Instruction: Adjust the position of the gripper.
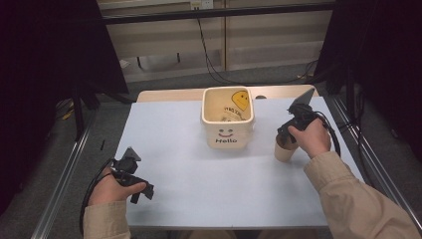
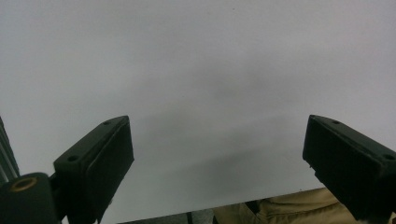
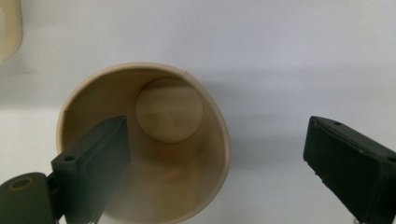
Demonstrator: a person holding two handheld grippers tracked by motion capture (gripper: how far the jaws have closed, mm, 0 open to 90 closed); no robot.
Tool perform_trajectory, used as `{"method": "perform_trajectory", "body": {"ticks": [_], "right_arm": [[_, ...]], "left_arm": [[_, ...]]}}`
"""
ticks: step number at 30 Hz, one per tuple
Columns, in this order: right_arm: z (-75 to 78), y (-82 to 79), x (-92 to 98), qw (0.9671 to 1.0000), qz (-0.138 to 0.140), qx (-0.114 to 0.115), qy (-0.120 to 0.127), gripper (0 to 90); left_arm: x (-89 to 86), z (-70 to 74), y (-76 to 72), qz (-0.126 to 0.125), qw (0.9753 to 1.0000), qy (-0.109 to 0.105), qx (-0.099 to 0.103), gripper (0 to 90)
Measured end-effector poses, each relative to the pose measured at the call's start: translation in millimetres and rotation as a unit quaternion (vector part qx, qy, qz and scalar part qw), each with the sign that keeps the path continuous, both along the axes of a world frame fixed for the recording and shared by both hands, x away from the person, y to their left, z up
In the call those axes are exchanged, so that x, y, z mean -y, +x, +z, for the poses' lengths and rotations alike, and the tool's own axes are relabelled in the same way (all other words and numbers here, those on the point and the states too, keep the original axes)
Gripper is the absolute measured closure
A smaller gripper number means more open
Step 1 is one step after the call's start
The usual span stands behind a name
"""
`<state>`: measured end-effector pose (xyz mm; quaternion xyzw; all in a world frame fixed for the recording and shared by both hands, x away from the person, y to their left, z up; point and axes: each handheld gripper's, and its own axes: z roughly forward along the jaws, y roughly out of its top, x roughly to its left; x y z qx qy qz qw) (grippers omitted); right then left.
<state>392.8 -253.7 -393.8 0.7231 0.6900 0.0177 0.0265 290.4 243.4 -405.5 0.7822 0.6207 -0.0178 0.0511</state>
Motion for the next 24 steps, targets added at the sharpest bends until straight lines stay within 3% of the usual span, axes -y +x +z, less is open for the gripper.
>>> {"method": "perform_trajectory", "body": {"ticks": [2,11,24], "right_arm": [[0.4,-0.6,1.7,1.0,0.007,0.003,0.0,7.1],[7.6,-3.0,3.0,0.9999,-0.007,0.002,0.011,7.9],[39.4,-3.9,9.1,0.9999,-0.008,-0.002,0.007,8.1]], "left_arm": [[0.2,-0.1,0.4,-0.002,1.0,-0.002,0.004,8.6],[2.6,0.9,0.7,-0.006,1.0,-0.001,0.003,8.5],[3.6,-0.6,1.9,-0.006,1.0,-0.002,0.0,8.6]]}}
